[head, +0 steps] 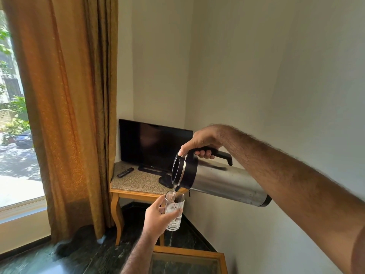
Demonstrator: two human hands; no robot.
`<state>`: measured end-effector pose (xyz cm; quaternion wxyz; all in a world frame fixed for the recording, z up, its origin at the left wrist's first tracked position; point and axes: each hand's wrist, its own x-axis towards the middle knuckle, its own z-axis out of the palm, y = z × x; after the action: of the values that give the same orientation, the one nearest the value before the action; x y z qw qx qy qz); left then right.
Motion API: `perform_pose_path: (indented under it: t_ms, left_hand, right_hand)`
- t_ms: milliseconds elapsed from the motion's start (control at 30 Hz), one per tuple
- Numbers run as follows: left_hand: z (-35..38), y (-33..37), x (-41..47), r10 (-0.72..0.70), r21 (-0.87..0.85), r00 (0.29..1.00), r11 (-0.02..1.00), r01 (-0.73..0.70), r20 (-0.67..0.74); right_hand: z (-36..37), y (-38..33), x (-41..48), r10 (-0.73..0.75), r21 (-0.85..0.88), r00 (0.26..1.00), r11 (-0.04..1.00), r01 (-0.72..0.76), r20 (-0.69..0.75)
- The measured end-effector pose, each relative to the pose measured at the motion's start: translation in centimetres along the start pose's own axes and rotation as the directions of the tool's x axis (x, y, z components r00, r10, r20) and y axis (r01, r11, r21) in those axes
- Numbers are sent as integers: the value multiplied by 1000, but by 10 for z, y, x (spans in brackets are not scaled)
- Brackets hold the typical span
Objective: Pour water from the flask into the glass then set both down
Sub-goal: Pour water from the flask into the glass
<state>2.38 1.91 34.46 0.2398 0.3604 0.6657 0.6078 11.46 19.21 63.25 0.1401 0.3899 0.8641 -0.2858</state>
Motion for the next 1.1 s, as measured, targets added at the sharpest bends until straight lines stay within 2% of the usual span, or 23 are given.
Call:
perform_pose_path:
  t_ms: [400, 1100]
  left_hand:
    - [0, -5, 0, -24, -10, 1000, 1000, 24, -1]
    - [-5, -3, -12, 33, 33, 999, 999, -32, -33]
  right_hand:
    - [6, -2, -5, 25, -23, 999, 999, -24, 31]
    - [14, -4, -17, 37, 0, 998, 999, -37, 42]
